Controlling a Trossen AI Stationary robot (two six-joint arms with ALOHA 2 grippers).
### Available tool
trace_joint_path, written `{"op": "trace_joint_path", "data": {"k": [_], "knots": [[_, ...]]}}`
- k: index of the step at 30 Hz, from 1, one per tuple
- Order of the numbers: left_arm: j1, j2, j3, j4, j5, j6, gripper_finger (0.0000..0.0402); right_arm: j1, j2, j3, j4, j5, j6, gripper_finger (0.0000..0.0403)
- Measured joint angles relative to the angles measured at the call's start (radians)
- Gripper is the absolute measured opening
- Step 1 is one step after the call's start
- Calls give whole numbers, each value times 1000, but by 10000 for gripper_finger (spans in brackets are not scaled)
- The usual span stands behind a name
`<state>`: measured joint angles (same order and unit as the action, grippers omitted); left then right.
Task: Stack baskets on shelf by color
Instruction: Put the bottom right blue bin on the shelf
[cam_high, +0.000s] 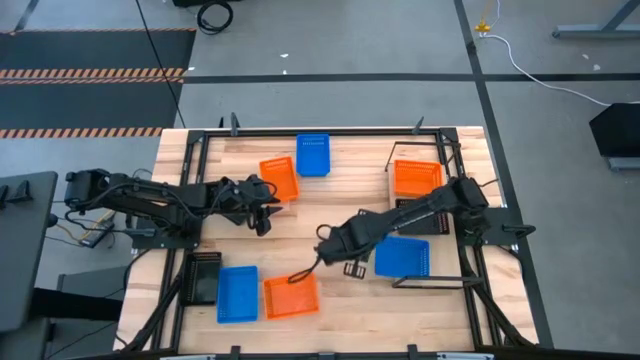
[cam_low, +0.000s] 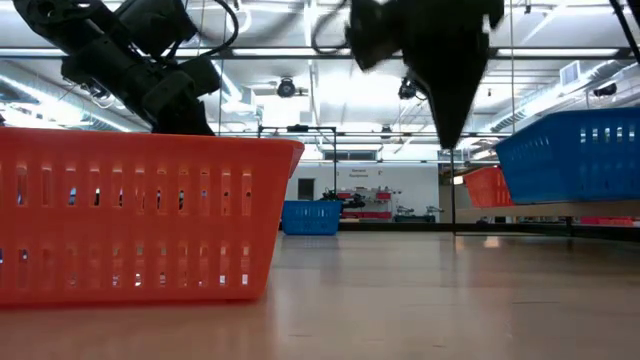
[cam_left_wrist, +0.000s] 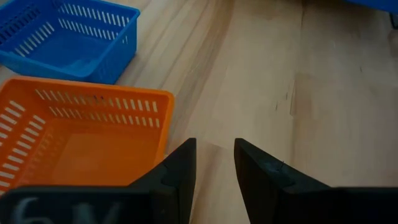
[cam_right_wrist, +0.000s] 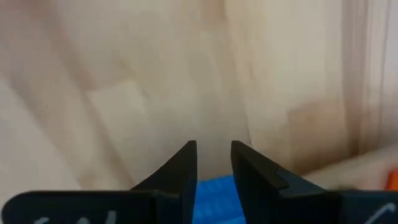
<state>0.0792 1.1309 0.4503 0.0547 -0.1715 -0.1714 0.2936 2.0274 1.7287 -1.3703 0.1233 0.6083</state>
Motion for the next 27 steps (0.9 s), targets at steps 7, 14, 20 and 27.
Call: {"op": "trace_joint_path", "data": {"k": [7,14,20,27], "knots": [[-5,0,0,-10,0,-1,117,-29,0,-100,-99,-141,36,105],[-5,0,0,-15,0,-10,117,9,0,-111,-192,-146,95,105],[-5,0,0,-15,0,-20,117,39,0,-41,-149,-106,91,105],[-5,0,0,-18,0,-20,117,87,0,53,-82,-189,121,105]]}}
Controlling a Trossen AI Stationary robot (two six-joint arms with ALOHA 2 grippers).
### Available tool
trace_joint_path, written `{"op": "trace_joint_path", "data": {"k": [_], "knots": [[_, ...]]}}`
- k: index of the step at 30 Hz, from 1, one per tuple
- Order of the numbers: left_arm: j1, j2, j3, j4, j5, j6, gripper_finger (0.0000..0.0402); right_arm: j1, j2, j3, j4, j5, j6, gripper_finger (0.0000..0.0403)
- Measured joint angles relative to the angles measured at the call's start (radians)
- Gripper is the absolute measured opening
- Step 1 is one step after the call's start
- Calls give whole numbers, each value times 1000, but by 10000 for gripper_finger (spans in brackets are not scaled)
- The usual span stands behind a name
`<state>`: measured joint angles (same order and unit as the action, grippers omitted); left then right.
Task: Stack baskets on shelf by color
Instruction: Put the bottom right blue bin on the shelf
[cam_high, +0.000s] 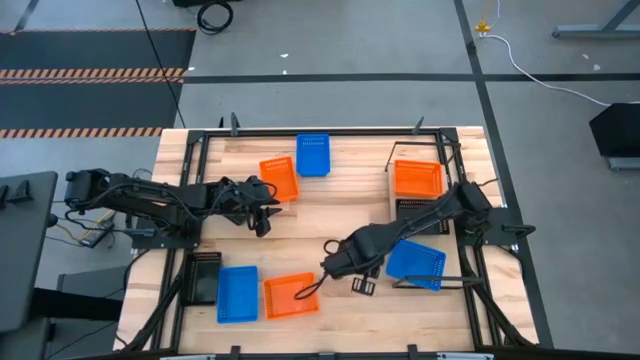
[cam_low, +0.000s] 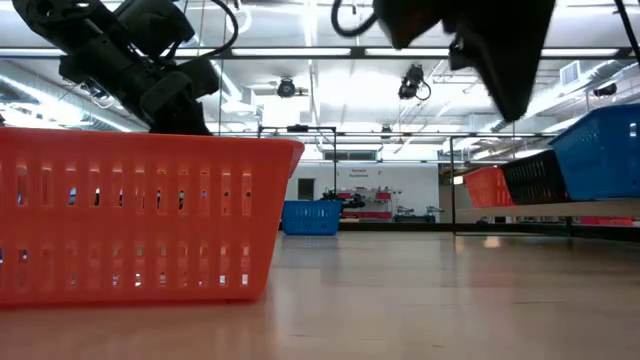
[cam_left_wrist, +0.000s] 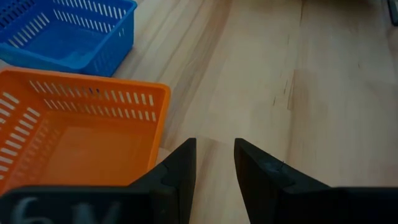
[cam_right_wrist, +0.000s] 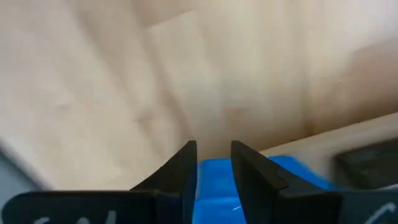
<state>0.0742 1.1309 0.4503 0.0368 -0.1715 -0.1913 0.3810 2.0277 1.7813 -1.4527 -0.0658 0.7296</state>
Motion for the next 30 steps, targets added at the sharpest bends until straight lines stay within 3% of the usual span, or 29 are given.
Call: {"op": "trace_joint_path", "data": {"k": [3,8,12,22,30], "knots": [[0,0,0,-6,0,0,117,26,0,4,13,-27,29,105],[0,0,0,-5,0,2,117,39,0,-44,48,68,70,105],[0,0,0,-5,0,4,117,38,0,-107,48,73,73,105],[0,0,0,10,0,17,117,46,0,-143,-81,-14,133,105],[-3,0,0,4,0,-8,117,49,-1,-131,-67,-91,123,105]]}}
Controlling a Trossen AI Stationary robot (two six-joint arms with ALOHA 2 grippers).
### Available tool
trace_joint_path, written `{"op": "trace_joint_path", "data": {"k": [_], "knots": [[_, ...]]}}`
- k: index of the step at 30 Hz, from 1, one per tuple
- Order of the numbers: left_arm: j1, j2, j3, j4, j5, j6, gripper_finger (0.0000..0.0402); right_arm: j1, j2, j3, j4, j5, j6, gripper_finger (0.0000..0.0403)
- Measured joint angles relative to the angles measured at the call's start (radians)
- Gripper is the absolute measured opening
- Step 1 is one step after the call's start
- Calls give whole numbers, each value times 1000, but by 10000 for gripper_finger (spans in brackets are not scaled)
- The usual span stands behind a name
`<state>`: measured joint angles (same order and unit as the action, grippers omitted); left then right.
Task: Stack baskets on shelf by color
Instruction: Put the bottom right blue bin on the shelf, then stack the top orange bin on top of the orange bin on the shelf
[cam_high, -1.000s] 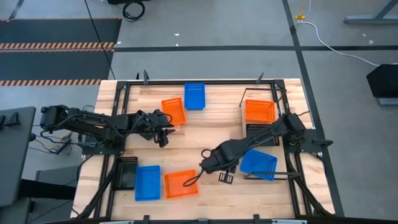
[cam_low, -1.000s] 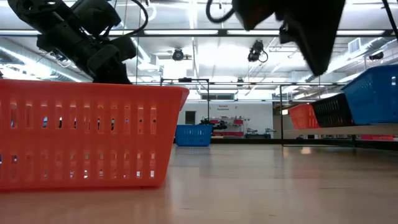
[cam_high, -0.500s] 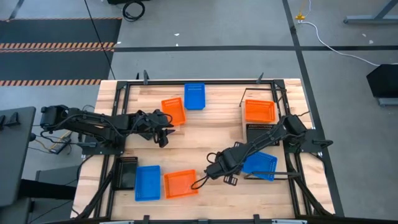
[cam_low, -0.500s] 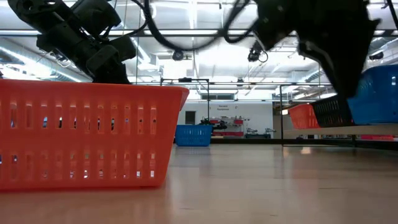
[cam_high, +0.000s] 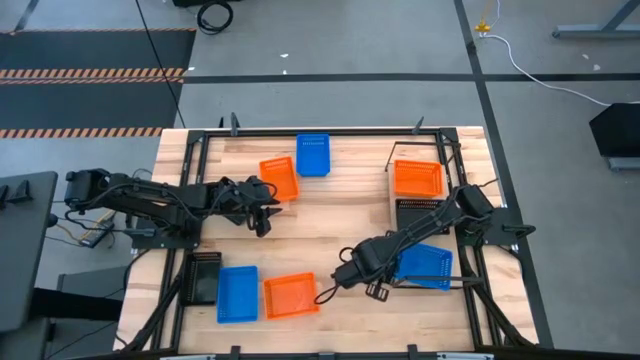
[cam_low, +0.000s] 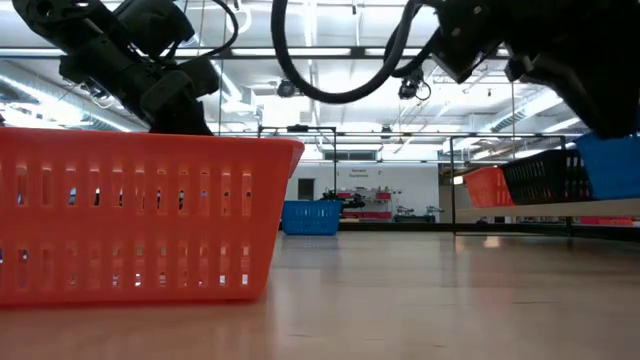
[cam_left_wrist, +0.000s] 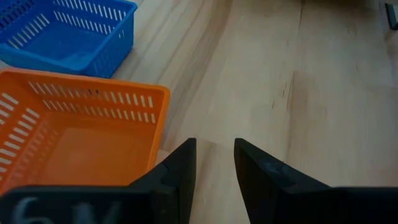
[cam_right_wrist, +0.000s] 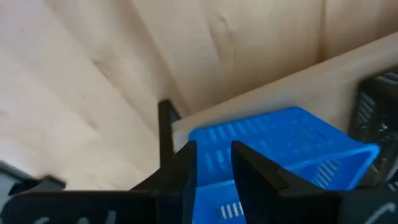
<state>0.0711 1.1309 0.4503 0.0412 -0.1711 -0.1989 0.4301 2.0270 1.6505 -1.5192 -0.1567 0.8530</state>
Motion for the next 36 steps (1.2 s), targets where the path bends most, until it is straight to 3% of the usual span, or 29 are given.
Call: {"op": "trace_joint_path", "data": {"k": [6,14,17,20,24,30,36], "knots": [[-19,0,0,-7,0,0,117,-1,0,16,-8,107,-12,105],[-19,0,0,24,0,11,117,14,0,176,12,115,9,105],[-19,0,0,56,0,34,117,41,0,237,40,84,48,105],[-19,0,3,77,-1,61,117,73,0,250,107,-14,118,105],[-19,-1,26,79,0,107,117,133,0,250,203,-115,286,105],[-19,-1,70,79,0,173,117,248,0,250,234,-180,665,105],[-11,-1,106,80,0,233,117,369,0,250,222,-149,1041,105]]}}
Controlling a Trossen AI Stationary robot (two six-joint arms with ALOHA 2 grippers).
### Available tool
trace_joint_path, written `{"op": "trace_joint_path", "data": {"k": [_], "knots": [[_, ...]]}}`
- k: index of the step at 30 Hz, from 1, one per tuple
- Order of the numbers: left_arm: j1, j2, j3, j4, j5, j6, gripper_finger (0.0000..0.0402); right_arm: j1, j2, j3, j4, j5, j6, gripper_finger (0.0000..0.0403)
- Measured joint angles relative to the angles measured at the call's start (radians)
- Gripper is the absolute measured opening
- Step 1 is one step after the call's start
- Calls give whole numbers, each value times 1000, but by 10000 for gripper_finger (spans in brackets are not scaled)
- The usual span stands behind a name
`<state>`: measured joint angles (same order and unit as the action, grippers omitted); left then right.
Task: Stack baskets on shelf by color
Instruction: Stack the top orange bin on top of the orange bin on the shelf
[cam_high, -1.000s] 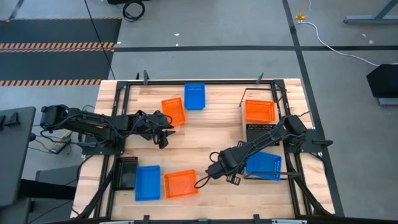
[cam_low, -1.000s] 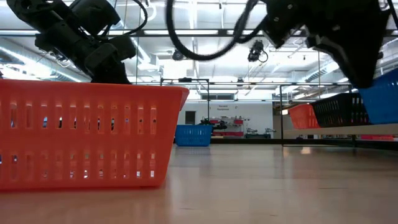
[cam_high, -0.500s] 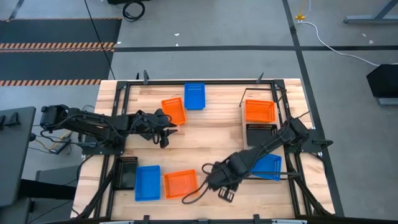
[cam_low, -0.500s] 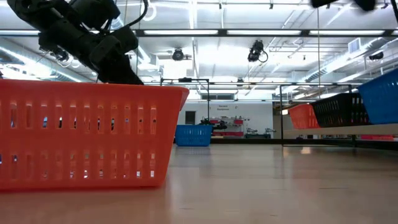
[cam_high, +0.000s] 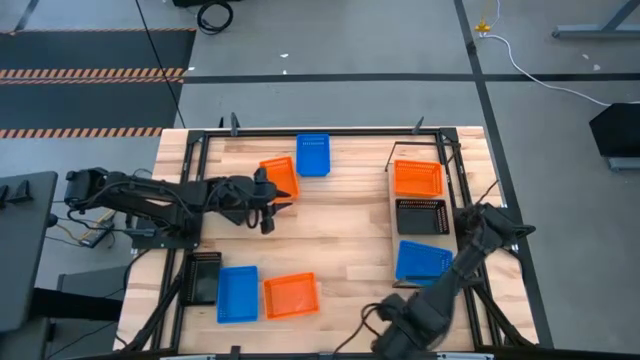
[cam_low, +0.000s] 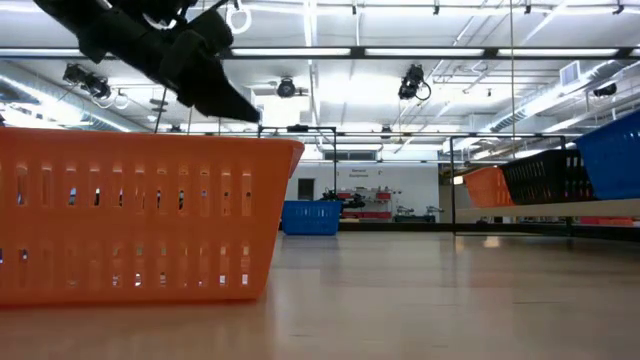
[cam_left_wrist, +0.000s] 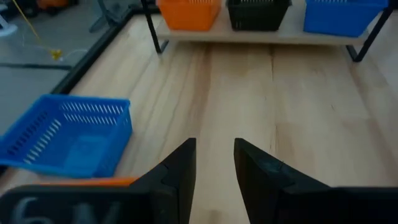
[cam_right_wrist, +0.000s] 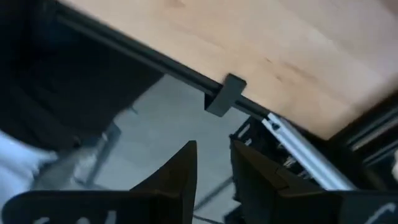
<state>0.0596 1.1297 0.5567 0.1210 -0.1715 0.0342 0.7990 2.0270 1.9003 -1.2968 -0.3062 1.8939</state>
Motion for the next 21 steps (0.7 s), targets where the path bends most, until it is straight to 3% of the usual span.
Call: {"op": "trace_joint_path", "data": {"k": [4,6,21], "knots": [[6,0,35,3,0,4,117,72,0,-16,0,102,253,105],[6,0,45,2,0,5,117,94,0,-33,-2,98,324,105],[2,0,50,-16,1,4,117,74,2,-188,-241,120,401,105]]}}
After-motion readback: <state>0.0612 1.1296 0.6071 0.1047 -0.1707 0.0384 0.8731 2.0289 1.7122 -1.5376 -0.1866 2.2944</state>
